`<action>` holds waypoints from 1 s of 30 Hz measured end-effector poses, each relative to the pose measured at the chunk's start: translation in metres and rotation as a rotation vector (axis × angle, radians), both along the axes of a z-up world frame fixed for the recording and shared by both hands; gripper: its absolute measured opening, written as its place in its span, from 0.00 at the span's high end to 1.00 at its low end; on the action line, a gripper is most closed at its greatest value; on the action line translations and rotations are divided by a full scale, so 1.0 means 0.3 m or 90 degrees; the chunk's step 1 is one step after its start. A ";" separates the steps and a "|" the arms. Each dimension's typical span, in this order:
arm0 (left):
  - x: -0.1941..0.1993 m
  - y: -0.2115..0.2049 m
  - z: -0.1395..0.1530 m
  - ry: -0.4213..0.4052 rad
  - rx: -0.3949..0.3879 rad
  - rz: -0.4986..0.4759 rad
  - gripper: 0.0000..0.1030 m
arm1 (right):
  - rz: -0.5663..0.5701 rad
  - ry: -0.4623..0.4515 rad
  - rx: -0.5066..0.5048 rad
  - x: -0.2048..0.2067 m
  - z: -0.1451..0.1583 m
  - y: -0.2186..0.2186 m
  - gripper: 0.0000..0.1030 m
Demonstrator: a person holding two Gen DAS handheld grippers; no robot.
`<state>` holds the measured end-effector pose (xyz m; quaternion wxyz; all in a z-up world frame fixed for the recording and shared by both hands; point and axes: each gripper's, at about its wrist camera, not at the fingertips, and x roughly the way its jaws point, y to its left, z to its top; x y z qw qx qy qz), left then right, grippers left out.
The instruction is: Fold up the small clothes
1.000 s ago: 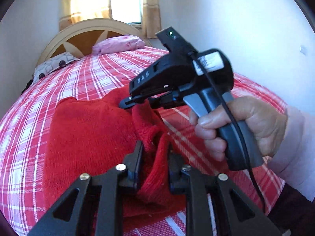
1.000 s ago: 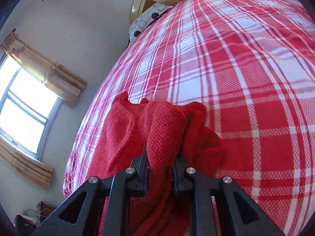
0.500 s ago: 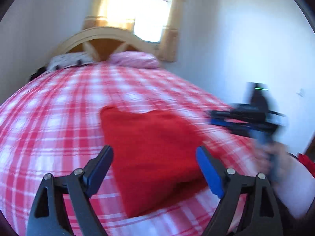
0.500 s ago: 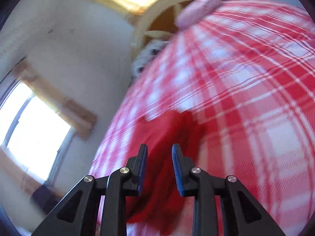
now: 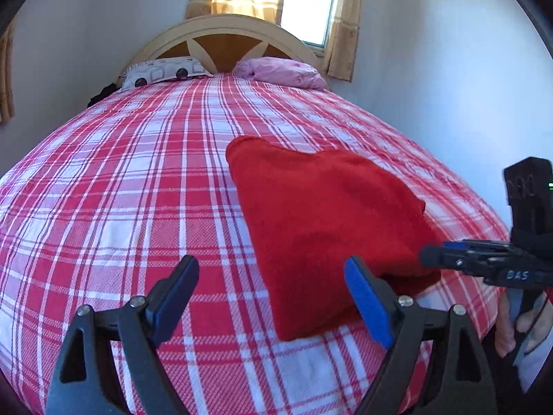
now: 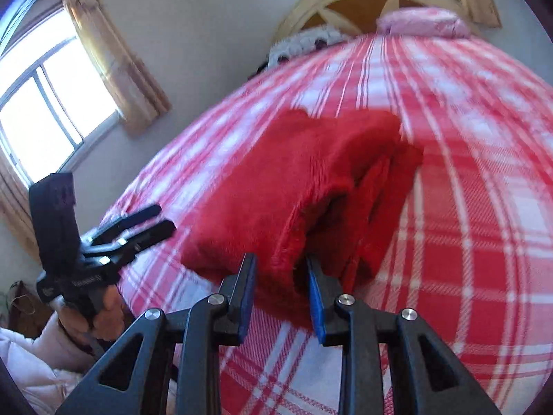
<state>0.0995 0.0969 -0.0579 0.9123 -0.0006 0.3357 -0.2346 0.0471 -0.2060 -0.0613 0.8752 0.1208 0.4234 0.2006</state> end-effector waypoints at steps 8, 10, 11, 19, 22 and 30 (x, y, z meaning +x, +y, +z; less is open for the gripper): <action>0.018 0.031 -0.040 0.023 0.004 0.017 0.14 | -0.008 0.106 0.136 -0.074 -0.147 -0.072 0.96; 0.037 0.043 -0.033 0.024 -0.005 0.026 0.14 | -0.023 0.114 0.171 -0.087 -0.165 -0.102 0.96; 0.048 0.045 -0.030 0.023 -0.006 0.030 0.14 | -0.032 0.115 0.183 -0.090 -0.164 -0.119 0.96; 0.122 -0.010 -0.015 -0.001 0.014 0.021 0.14 | -0.081 -0.059 -0.026 -0.123 0.130 -0.080 0.91; 0.121 -0.072 -0.050 0.014 0.019 0.000 0.14 | -0.074 -0.116 -0.073 -0.082 0.201 -0.009 0.91; 0.034 -0.201 -0.102 -0.029 0.126 -0.050 0.14 | -0.093 -0.028 -0.160 0.104 -0.004 0.005 0.92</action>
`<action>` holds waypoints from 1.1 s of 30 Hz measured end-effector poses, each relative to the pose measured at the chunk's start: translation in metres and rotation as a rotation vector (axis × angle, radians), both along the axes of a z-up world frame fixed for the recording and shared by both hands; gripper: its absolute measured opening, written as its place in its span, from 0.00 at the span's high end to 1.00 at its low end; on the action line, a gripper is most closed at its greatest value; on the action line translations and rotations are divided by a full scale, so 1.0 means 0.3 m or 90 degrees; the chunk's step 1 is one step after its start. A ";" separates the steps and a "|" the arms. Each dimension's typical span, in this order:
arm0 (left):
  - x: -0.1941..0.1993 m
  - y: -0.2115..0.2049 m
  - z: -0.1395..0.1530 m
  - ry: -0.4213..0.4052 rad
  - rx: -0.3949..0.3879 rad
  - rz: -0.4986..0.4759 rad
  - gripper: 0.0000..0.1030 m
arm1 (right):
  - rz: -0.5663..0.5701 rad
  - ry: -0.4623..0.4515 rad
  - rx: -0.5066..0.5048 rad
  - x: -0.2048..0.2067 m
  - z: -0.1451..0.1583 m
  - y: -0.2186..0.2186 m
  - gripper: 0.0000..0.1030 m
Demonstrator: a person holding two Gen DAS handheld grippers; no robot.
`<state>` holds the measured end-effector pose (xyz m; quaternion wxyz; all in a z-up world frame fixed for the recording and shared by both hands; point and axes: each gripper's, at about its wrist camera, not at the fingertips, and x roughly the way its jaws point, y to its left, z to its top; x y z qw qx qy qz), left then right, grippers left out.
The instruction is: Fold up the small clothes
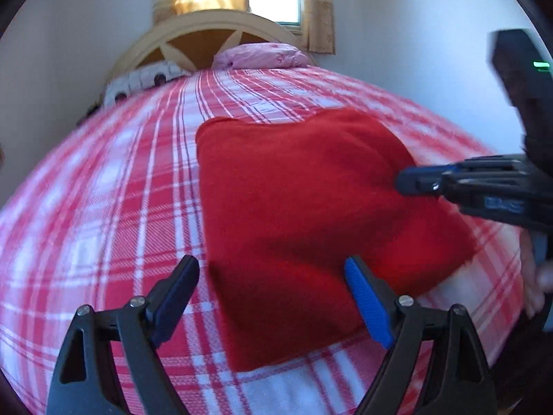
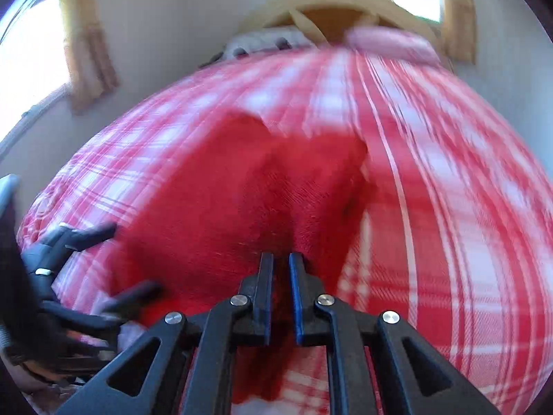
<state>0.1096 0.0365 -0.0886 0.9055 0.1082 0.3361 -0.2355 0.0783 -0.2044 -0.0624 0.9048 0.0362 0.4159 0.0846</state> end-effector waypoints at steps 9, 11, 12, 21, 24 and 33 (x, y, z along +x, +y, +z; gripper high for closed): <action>-0.022 0.042 0.001 0.032 -0.012 -0.035 0.13 | -0.081 0.007 0.087 -0.025 0.030 -0.143 0.43; -0.034 0.067 0.036 0.038 -0.036 -0.051 0.13 | -0.086 -0.051 0.070 -0.018 0.103 -0.134 0.43; -0.035 0.085 0.057 0.044 -0.058 -0.058 0.13 | -0.081 -0.073 0.058 0.002 0.135 -0.121 0.43; 0.190 0.044 0.165 0.025 -0.076 0.049 0.13 | -0.020 -0.049 0.000 0.321 0.107 -0.013 0.67; 0.271 -0.014 0.092 0.072 -0.067 0.076 0.14 | -0.068 0.013 -0.042 0.390 -0.029 -0.061 0.66; 0.319 -0.027 -0.013 0.128 -0.074 0.102 0.05 | -0.122 0.016 0.089 0.387 -0.115 -0.209 0.50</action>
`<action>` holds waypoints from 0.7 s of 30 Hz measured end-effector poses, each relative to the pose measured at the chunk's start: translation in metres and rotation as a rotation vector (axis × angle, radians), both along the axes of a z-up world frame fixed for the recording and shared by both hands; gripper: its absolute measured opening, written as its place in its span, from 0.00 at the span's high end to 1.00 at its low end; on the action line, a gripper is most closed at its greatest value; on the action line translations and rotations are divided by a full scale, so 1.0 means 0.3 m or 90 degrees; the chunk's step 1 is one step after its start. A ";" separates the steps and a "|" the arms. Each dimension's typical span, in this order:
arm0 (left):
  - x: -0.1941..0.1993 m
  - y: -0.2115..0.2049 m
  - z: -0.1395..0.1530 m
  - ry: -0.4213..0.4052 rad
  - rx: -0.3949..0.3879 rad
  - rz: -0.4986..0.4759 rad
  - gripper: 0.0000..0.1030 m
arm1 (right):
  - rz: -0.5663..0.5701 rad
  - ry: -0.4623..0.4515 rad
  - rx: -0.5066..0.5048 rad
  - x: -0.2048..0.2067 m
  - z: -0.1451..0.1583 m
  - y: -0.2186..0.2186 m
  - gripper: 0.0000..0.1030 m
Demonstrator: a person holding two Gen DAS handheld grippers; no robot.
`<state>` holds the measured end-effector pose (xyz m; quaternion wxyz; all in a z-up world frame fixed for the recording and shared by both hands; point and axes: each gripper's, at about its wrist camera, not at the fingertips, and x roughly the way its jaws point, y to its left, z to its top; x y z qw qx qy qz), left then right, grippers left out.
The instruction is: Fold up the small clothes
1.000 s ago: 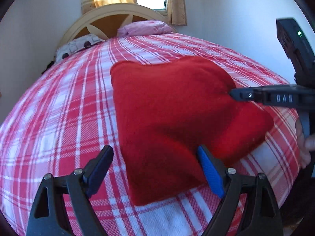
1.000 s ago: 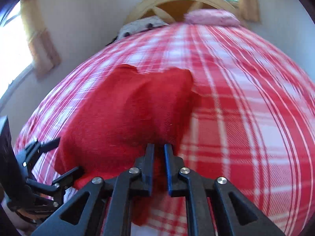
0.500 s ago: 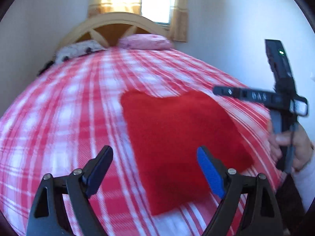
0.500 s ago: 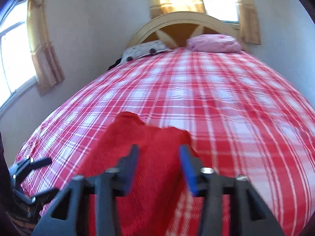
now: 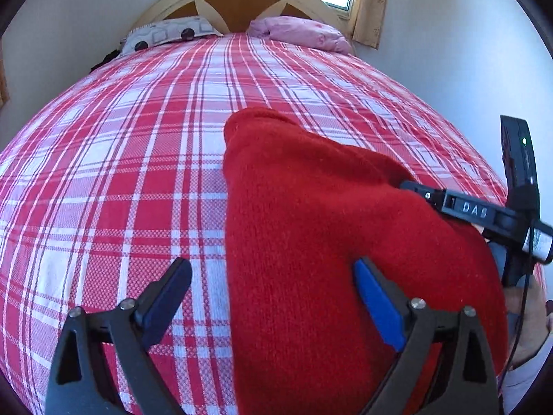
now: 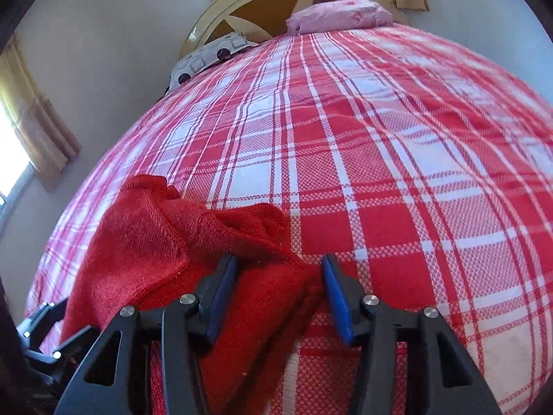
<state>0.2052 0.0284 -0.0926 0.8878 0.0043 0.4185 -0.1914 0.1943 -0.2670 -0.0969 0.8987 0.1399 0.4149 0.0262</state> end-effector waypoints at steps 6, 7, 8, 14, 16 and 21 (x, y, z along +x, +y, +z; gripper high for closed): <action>-0.020 0.014 0.034 -0.010 0.020 0.010 0.05 | -0.046 -0.079 0.057 -0.091 0.089 -0.043 0.49; -0.028 0.021 0.045 -0.018 0.031 0.013 0.06 | -0.050 -0.102 0.086 -0.140 0.117 -0.047 0.49; -0.029 0.026 0.055 -0.025 0.040 0.016 0.06 | -0.051 -0.113 0.105 -0.176 0.132 -0.045 0.48; -0.036 0.071 0.106 -0.062 0.045 0.033 0.05 | -0.040 -0.118 0.139 -0.311 0.168 -0.009 0.40; -0.031 0.072 0.102 -0.052 0.049 0.037 0.05 | -0.041 -0.112 0.147 -0.335 0.161 -0.003 0.40; -0.050 0.101 0.091 -0.035 0.021 0.025 0.05 | -0.066 -0.103 0.130 -0.393 0.157 -0.006 0.40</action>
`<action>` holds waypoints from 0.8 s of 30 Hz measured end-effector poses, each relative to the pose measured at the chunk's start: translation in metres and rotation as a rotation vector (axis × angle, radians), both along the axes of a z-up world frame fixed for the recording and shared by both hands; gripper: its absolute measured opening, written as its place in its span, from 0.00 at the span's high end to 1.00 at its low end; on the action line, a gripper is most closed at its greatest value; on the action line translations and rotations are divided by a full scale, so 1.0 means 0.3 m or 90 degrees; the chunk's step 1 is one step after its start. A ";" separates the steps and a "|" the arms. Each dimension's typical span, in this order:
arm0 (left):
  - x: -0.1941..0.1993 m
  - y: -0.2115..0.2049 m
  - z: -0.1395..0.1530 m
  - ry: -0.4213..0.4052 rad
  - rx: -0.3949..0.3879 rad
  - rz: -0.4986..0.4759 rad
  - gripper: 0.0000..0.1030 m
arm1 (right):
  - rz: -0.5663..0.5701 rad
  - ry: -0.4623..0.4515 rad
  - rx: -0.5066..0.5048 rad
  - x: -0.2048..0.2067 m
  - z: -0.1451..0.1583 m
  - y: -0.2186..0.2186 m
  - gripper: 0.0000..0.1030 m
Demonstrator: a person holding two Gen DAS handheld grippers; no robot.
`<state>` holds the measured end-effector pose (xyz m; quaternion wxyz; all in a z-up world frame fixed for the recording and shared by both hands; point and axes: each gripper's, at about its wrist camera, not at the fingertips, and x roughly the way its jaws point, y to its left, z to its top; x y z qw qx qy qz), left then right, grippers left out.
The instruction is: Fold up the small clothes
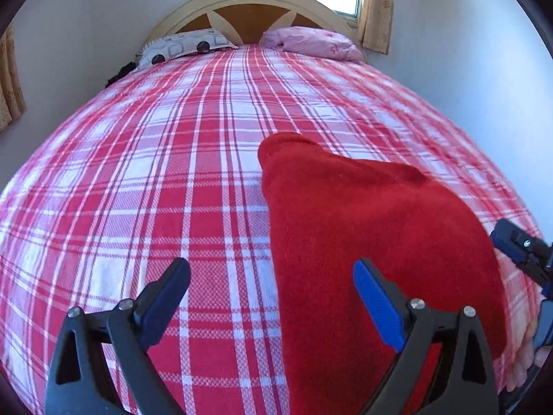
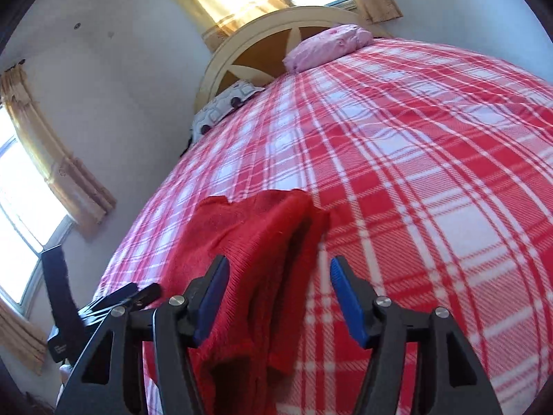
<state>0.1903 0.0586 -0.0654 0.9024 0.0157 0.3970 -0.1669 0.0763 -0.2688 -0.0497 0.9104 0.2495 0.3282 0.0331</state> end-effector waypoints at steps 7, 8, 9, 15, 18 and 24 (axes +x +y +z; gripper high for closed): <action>0.043 0.067 0.012 0.014 -0.062 0.020 0.05 | -0.007 0.041 0.072 -0.007 -0.041 -0.045 0.40; 0.062 0.066 0.007 0.028 -0.073 0.019 0.05 | -0.008 0.041 0.085 0.004 -0.044 -0.049 0.40; 0.080 0.064 -0.002 0.042 -0.085 0.017 0.05 | -0.009 0.038 0.091 0.013 -0.046 -0.049 0.40; 0.149 -0.004 -0.066 0.118 -0.121 0.012 0.05 | 0.013 0.051 0.089 0.089 -0.074 0.001 0.40; 0.156 -0.044 -0.087 0.129 -0.107 0.004 0.05 | 0.022 0.069 0.075 0.117 -0.114 0.024 0.40; 0.147 -0.072 -0.100 0.113 -0.082 -0.007 0.05 | 0.028 0.053 0.050 0.109 -0.136 0.053 0.37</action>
